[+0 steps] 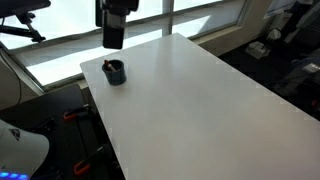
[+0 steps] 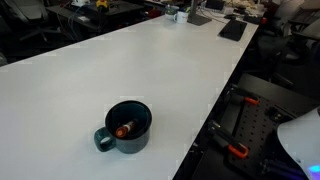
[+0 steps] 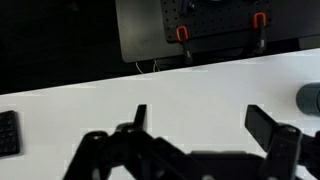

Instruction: Pick up the marker from the cup and put it on the table

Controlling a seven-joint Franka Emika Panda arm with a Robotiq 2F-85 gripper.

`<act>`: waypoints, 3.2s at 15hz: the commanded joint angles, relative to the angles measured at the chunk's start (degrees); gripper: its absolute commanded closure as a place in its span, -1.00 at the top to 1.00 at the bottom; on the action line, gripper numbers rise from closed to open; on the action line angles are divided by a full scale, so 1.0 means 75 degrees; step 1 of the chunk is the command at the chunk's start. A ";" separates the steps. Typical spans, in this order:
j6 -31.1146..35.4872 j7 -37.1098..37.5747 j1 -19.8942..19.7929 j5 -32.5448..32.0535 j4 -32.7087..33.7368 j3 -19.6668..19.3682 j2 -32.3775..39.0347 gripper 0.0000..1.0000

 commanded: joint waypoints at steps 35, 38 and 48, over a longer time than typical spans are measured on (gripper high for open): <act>-0.2029 -0.1325 0.1589 -0.0377 0.4539 0.1606 0.6214 1.00; -0.2604 -0.1463 0.1943 -0.0489 0.5084 0.1859 0.6722 1.00; -0.3941 -0.1378 0.3057 -0.1588 0.5777 0.2269 0.8163 1.00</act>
